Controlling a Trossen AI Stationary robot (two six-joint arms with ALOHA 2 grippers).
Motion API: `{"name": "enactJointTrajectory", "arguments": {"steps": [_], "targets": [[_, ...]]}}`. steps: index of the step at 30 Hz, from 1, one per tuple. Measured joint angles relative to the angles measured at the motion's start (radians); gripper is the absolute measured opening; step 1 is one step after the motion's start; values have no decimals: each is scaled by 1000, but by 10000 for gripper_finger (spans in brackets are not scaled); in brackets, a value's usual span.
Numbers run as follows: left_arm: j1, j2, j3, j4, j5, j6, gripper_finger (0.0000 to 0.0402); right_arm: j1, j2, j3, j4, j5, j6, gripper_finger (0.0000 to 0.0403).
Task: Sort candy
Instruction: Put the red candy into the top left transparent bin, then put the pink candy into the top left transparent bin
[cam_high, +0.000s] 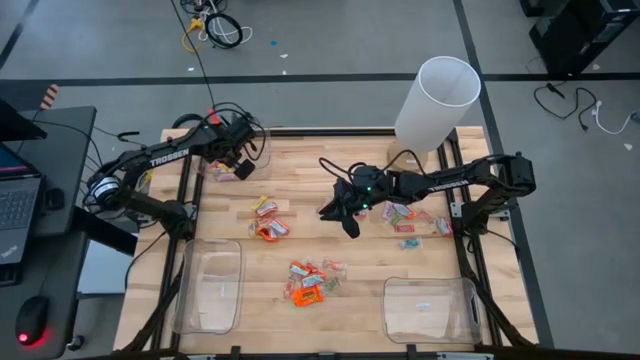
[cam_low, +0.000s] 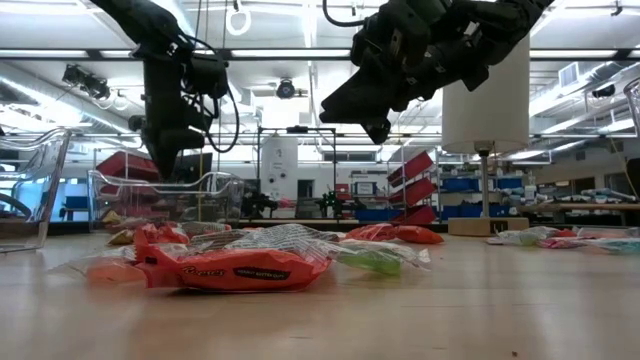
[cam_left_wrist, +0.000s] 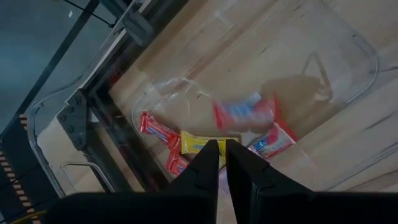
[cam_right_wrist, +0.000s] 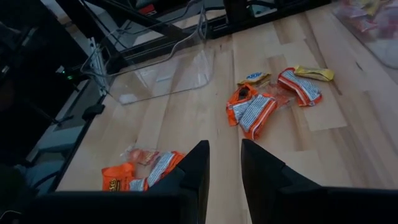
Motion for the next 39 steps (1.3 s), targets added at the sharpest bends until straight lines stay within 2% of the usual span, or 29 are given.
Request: {"name": "enactJointTrajectory", "arguments": {"steps": [12, 19, 25, 32, 39], "targets": [[-2, 0, 0, 28, 0, 10, 47, 1, 0, 0, 0, 39, -15, 78], [-9, -22, 2, 33, 0, 36, 47, 20, 0, 0, -16, 183, -72, 78], [-29, -69, 48, 35, 0, 72, 47, 36, 0, 0, -48, 220, -94, 78], [-133, -170, 74, 141, 6, 95, 47, 53, 0, 0, -74, 234, -123, 78], [-280, -240, 75, 214, 91, 115, 47, 74, -2, 2, -109, 298, -167, 78]]}}
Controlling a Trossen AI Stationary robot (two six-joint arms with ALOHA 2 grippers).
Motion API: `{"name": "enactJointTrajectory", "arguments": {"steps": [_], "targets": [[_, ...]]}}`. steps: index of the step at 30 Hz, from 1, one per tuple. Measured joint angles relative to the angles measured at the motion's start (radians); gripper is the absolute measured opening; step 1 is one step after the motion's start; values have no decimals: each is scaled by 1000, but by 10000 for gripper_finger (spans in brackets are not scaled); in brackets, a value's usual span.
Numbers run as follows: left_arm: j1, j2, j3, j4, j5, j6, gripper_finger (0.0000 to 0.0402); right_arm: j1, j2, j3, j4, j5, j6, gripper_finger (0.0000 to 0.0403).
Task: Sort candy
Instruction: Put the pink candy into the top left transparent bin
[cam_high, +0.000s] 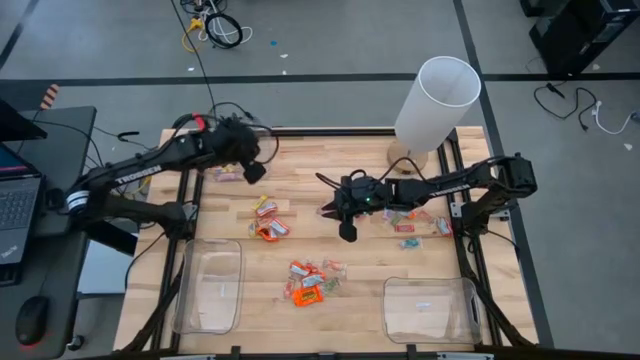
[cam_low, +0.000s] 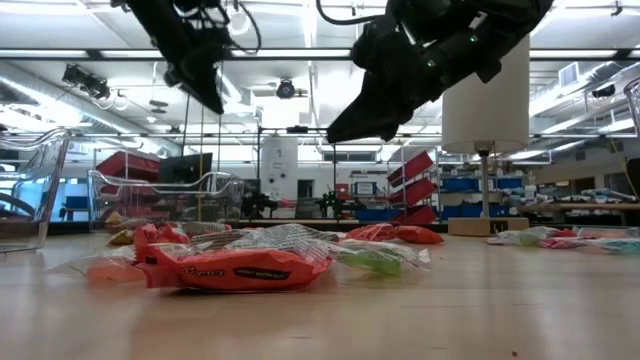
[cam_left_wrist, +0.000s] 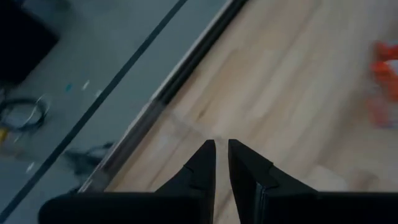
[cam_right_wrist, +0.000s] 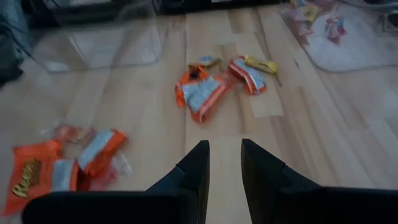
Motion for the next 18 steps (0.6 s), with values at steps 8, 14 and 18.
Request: {"name": "enactJointTrajectory", "arguments": {"steps": [8, 14, 18], "targets": [[-158, -5, 0, -6, 1, 17, 47, 33, -39, 27, -155, 102, -13, 78], [-256, -5, 0, -7, 2, -5, 47, 47, -63, 27, -229, 127, 7, 78], [-308, -5, 0, -8, 2, -15, 47, 57, -66, 27, -288, 159, 24, 78]]}}
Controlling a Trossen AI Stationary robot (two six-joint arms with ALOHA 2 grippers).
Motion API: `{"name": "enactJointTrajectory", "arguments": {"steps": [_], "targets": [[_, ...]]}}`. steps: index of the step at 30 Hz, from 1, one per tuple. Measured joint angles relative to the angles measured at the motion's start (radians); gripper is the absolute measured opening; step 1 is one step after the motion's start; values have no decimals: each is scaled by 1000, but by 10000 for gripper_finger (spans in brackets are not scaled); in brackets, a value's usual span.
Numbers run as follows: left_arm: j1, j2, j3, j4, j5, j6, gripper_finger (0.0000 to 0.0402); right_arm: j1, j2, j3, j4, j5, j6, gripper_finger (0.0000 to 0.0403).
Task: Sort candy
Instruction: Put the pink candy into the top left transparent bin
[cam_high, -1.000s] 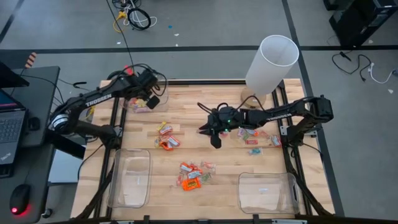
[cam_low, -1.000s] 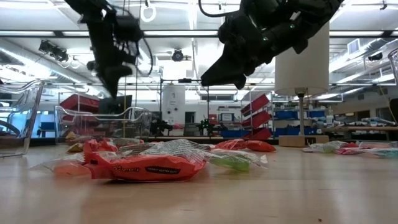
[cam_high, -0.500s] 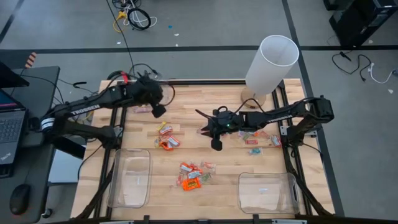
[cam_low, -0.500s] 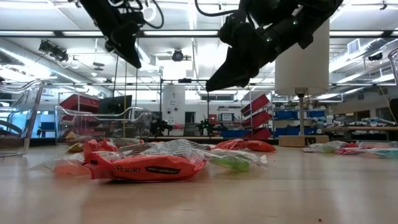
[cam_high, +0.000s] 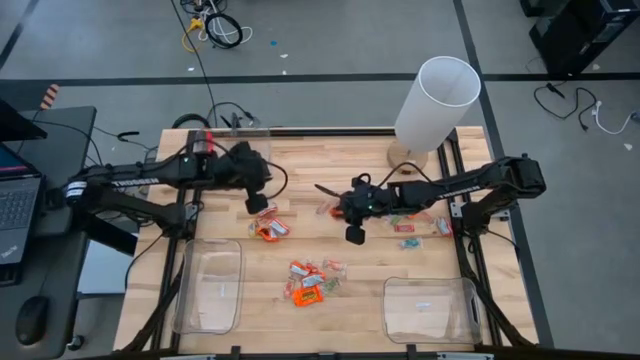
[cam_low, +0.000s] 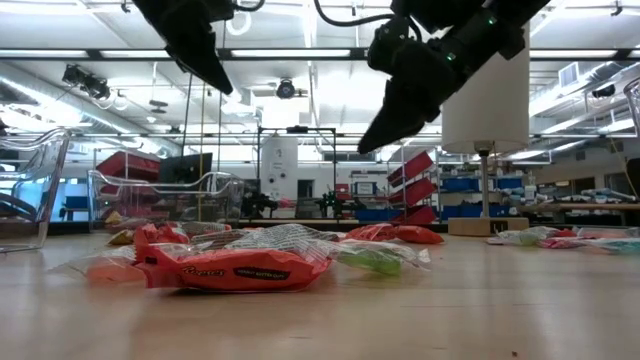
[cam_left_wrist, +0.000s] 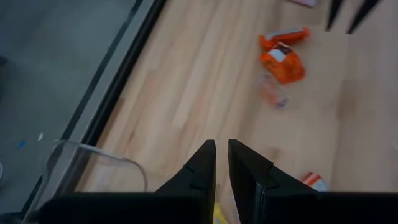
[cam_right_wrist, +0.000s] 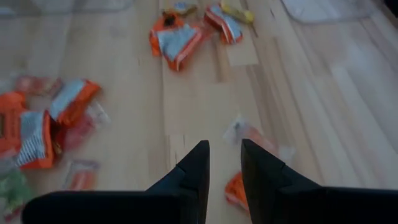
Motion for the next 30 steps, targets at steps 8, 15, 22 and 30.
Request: {"name": "enactJointTrajectory", "arguments": {"steps": [8, 15, 22, 30], "targets": [[-72, 0, 0, 1, 0, -3, 47, -1, -19, 0, -233, 118, 216, 78], [-88, 0, 0, 4, -1, -3, 47, -12, -25, 0, -429, 129, 498, 77], [-89, 0, -20, 9, -1, -3, 47, -42, -25, 0, -603, 129, 742, 77], [-89, 1, -90, 30, -2, -25, 47, -78, -22, 0, -743, 129, 884, 77]]}}
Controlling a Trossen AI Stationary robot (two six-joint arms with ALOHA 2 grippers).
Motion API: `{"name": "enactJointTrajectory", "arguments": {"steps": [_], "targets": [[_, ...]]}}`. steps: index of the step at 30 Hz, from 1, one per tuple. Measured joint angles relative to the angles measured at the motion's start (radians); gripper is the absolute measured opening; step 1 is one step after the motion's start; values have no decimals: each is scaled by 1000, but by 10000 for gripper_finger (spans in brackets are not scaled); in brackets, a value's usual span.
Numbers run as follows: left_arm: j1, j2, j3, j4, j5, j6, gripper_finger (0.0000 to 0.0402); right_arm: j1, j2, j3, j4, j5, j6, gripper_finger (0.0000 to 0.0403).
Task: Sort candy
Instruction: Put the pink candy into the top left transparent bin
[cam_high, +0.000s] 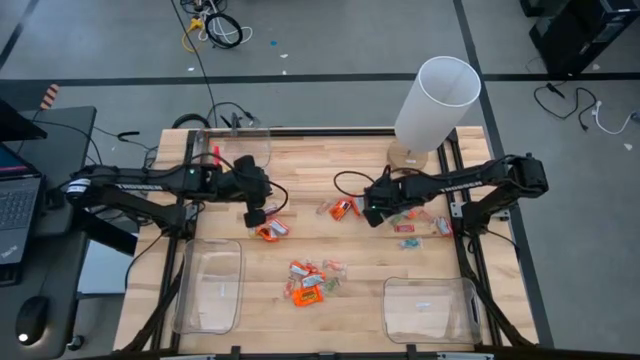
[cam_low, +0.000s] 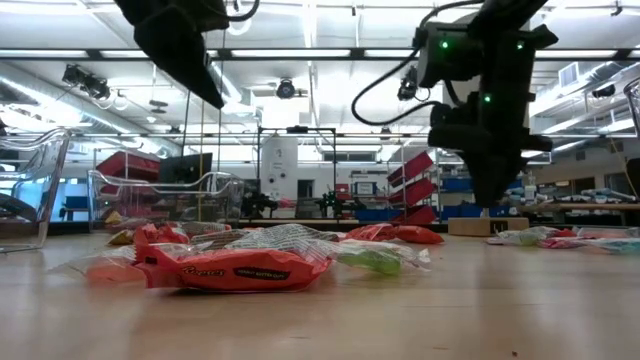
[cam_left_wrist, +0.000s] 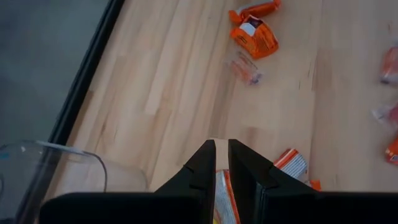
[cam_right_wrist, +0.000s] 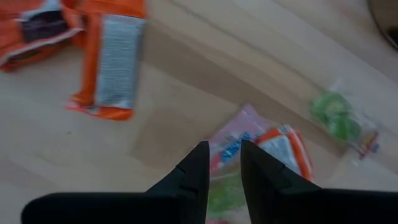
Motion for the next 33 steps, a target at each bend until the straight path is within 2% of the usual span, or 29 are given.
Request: {"name": "enactJointTrajectory", "arguments": {"steps": [16, 33], "targets": [[0, 0, -1, 36, -8, -22, 47, 14, 40, -11, 21, 24, 54, 81], [0, 0, -1, 41, -8, -23, 47, 13, 110, -12, 45, 24, 72, 137]]}}
